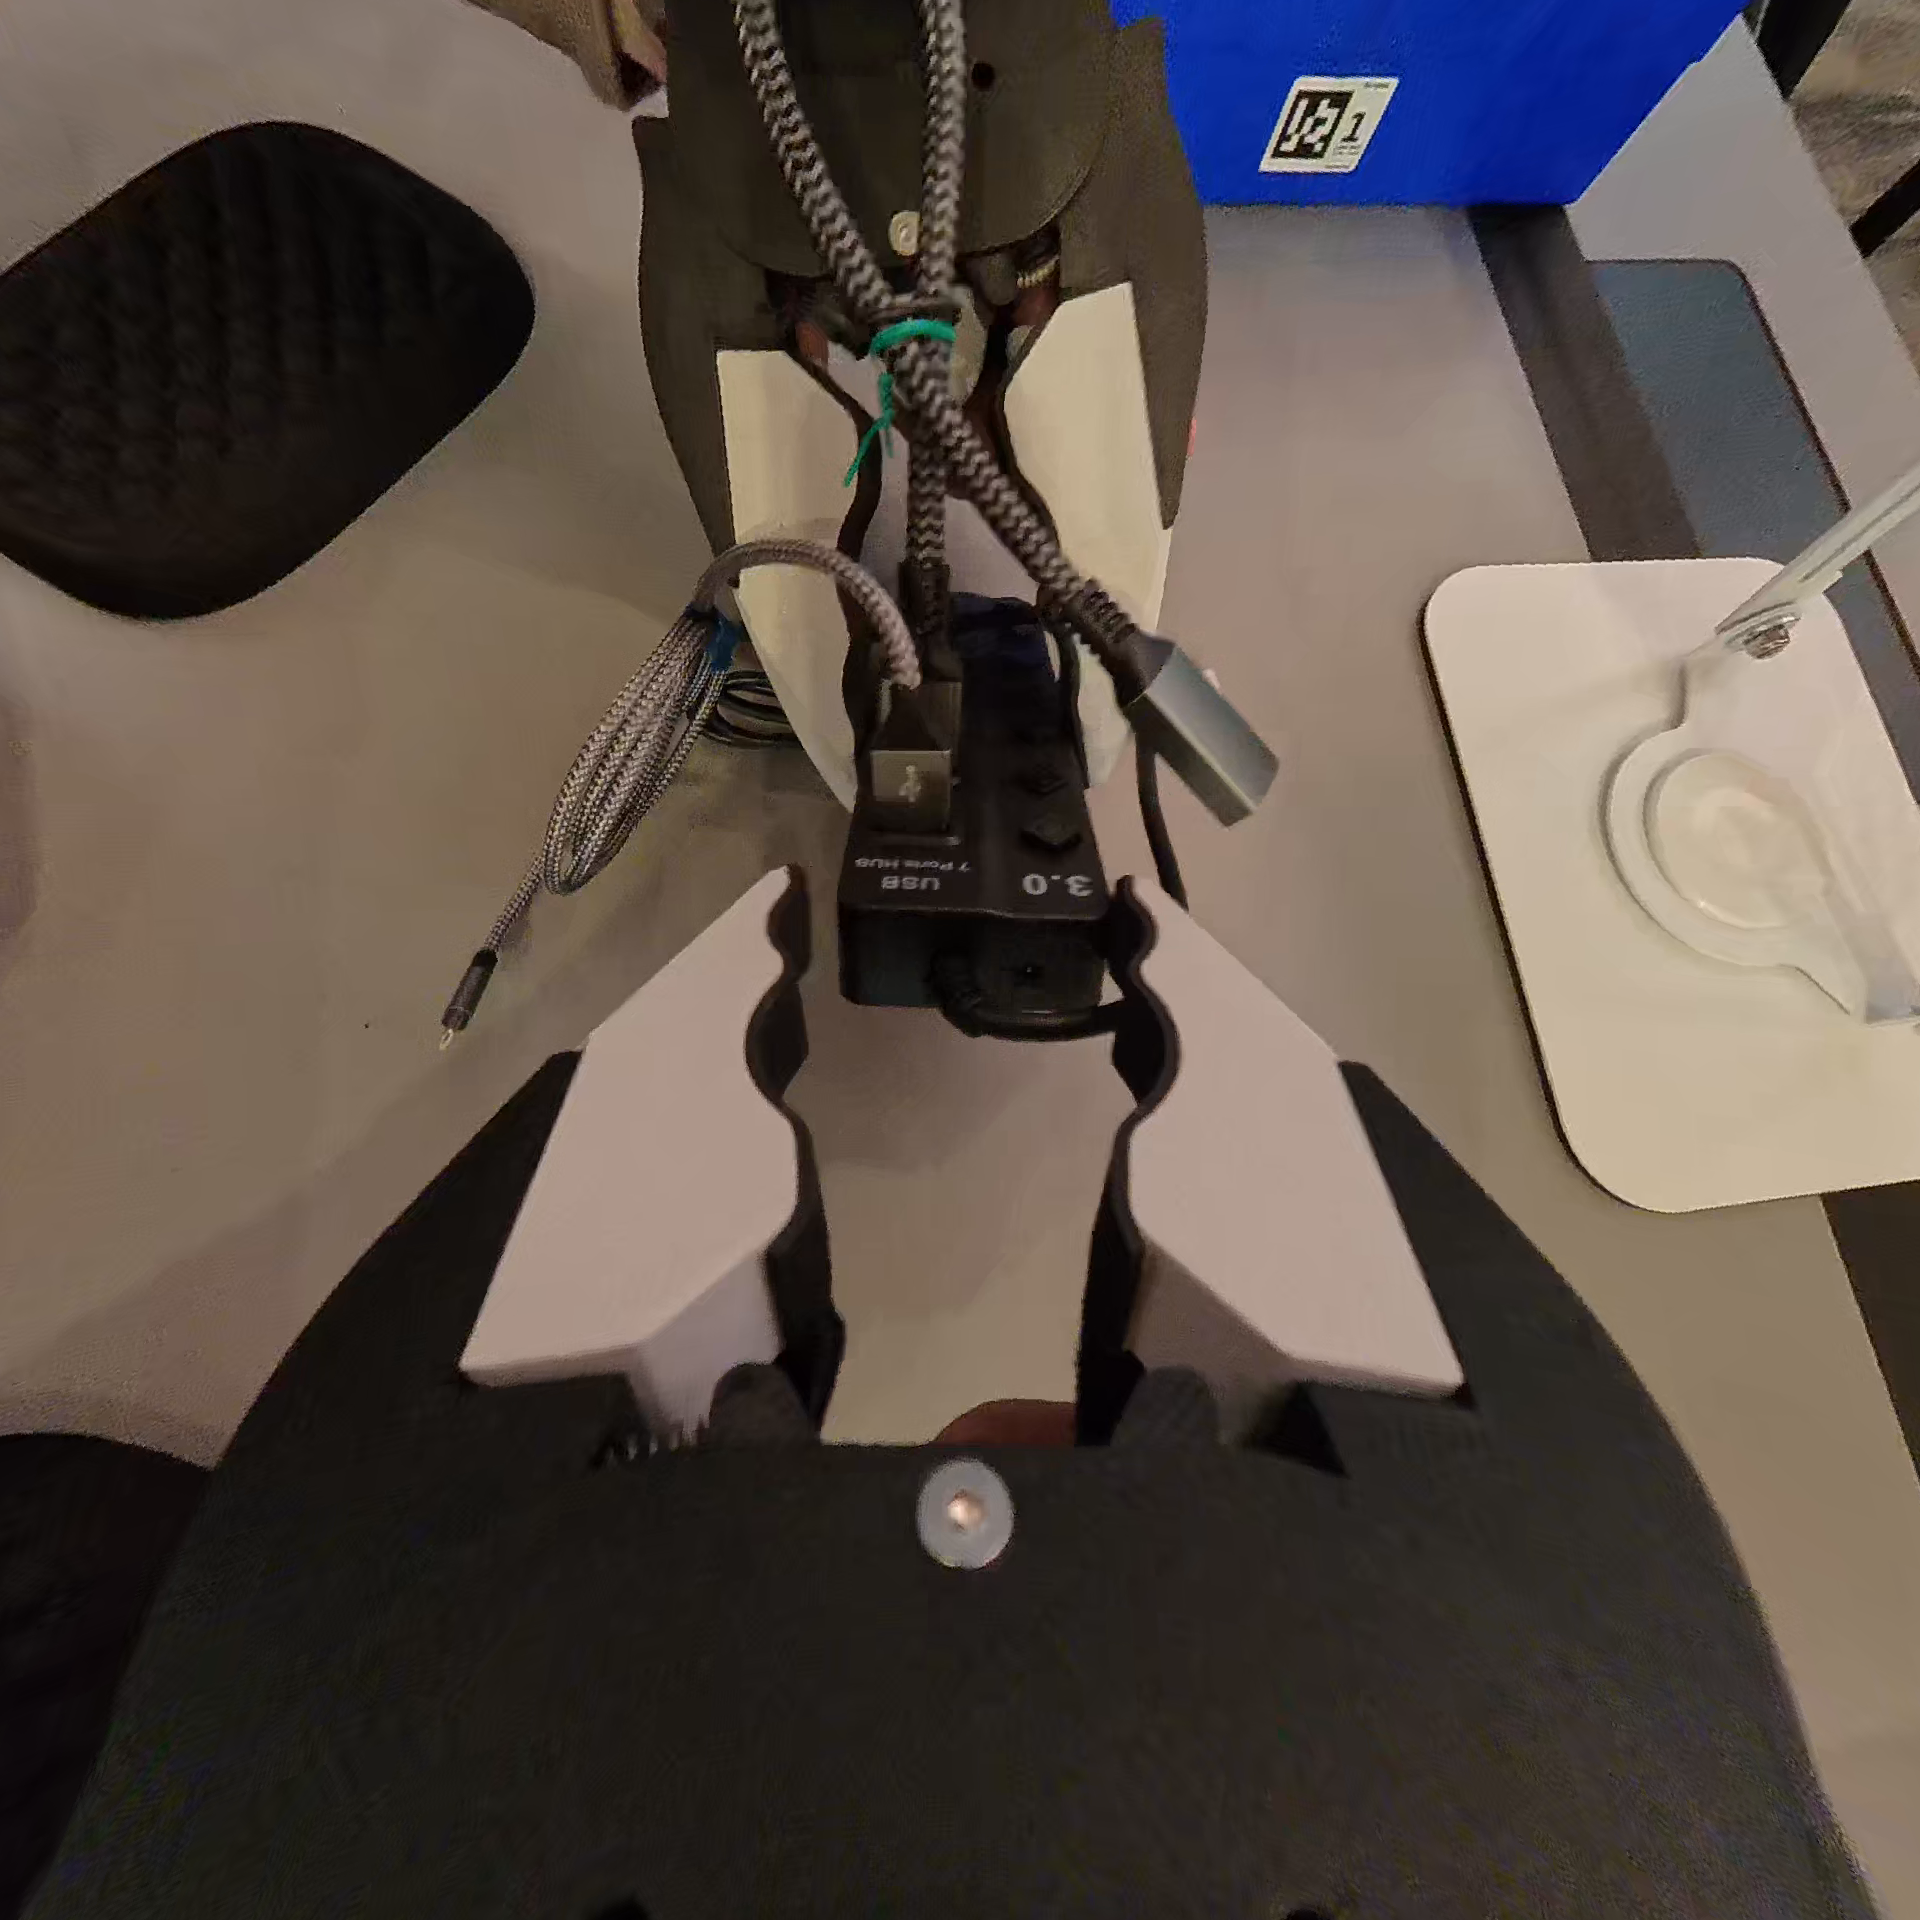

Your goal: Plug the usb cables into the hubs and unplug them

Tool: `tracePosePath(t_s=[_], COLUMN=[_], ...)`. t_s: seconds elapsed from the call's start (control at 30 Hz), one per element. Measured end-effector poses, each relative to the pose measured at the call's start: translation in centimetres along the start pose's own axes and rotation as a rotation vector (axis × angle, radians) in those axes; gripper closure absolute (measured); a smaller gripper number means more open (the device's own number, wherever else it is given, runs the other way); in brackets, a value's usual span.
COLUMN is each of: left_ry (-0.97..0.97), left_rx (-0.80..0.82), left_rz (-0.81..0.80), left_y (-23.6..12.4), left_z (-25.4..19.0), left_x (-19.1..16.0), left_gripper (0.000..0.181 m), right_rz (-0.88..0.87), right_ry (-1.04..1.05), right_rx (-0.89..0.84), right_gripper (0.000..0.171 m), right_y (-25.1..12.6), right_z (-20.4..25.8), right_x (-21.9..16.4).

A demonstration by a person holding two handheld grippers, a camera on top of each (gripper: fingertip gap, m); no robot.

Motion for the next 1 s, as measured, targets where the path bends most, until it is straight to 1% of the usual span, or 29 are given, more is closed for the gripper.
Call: tracePosePath(t_s=[0.03,0.23,0.37,0.67,0.83,0.9,1.0], left_ry=[-0.010,-0.012,-0.030,-0.052,-0.051,-0.076,-0.095], left_rx=[0.008,0.032,0.044,0.051,0.053,0.069,0.124], left_rz=[-0.013,-0.071,-0.108,-0.143,-0.145,-0.156,-0.137], left_y=[-0.1,-0.1,-0.2,-0.3,-0.3,-1.0,-3.2], left_z=[0.0,-0.5,-0.5,-0.5,-0.3,0.2,1.2], left_x=[0.0,0.3,0.3,0.3,0.6,0.8,0.4], left_gripper=[0.129,0.129,0.129,0.129,0.129,0.124,0.121], right_rz=[-0.001,0.008,0.009,0.035,0.105,0.125,0.163], right_ry=[-0.007,-0.034,-0.044,-0.036,-0.050,-0.056,-0.078], right_rx=[-0.001,-0.031,-0.028,0.001,0.032,0.038,0.041], right_gripper=[0.108,0.107,0.097,0.102,0.103,0.103,0.103], right_y=[0.2,1.9,3.5,3.8,3.4,3.0,2.3], right_z=[0.2,0.1,-0.1,0.0,-0.3,-0.6,-1.1], right_x=[-0.1,-0.3,-0.4,-0.1,0.1,0.2,0.3])
Point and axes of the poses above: each gripper's, where its closed fingertips meet, y out along the fingers, x out of its top, z = x × y across the jaws, the point moved 5 cm from there along -y, back along the fingers, and after that the axes turned 7 degrees about y, right-handed, at the moved point
